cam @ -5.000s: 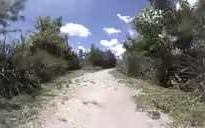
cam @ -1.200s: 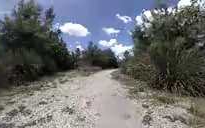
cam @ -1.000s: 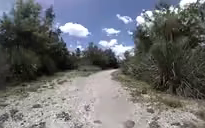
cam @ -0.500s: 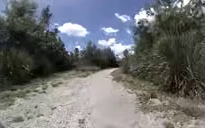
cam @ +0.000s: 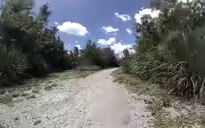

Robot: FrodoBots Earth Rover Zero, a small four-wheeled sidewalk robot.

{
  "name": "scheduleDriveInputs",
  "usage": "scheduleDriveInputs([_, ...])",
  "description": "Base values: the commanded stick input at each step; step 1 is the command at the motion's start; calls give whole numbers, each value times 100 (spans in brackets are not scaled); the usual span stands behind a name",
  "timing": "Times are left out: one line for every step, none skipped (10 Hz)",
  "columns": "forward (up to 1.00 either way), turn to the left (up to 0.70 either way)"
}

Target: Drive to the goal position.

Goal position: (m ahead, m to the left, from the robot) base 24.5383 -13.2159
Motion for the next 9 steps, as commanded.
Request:
scheduleDriveInputs([70,0])
scheduleDriveInputs([70,0])
scheduleDriveInputs([70,0])
scheduleDriveInputs([70,0])
scheduleDriveInputs([70,0])
scheduleDriveInputs([70,0])
scheduleDriveInputs([70,0])
scheduleDriveInputs([70,0])
scheduleDriveInputs([70,0])
